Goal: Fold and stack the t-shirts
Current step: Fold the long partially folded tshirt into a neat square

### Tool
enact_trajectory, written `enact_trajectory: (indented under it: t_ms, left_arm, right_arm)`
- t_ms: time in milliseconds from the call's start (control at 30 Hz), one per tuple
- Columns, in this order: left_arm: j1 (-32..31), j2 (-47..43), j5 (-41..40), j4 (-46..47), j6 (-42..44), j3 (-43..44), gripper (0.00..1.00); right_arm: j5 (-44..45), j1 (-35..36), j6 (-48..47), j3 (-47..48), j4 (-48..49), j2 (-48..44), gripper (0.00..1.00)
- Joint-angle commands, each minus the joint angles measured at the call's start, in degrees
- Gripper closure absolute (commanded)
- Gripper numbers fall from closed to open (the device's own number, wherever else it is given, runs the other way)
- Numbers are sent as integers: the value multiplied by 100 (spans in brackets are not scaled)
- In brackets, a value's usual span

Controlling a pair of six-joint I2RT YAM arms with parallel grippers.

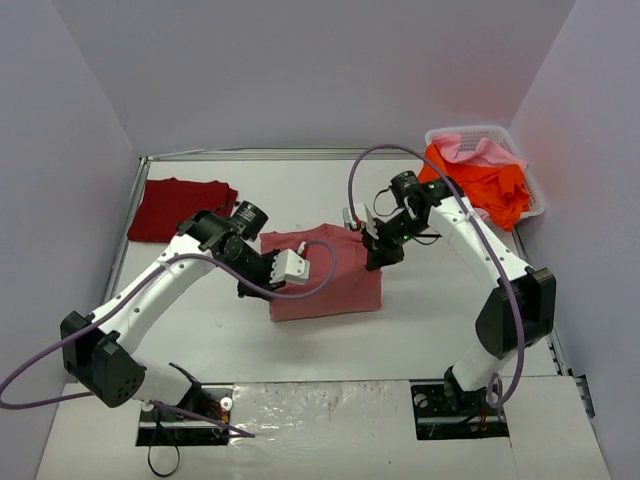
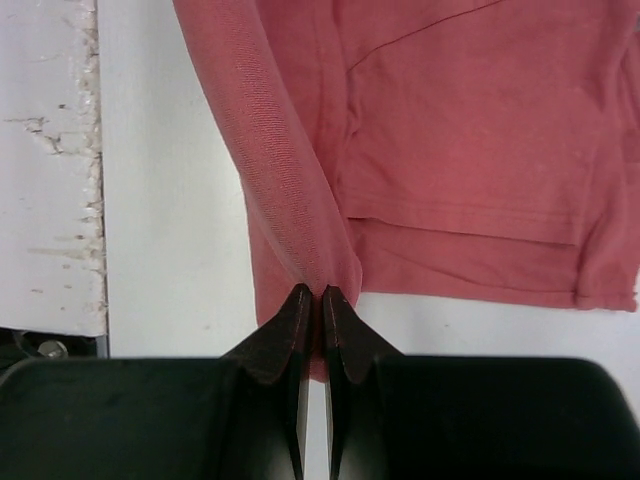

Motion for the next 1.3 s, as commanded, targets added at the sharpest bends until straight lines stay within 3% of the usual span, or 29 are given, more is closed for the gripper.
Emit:
enact_trajectory:
  t_ms: [0, 400, 967, 1200, 1267]
  left_arm:
    - [250, 23, -118, -132, 107, 358, 98]
    - [1190, 892, -162, 150, 529, 1042, 98]
    - [2035, 3924, 58, 0, 1233, 2888, 98]
    - [2132, 4733, -214, 342, 1128, 3320, 98]
    - [2132, 4848, -258, 422, 1040, 3451, 95]
  right_arm:
    - [117, -12, -122, 488, -189, 255, 100]
    - [257, -161, -271, 2033, -189, 1652, 100]
    - [134, -522, -394, 5241, -313, 5140, 100]
    - [318, -495, -148, 5630, -15, 5820, 100]
    - [424, -487, -69, 5569, 47, 5837, 89]
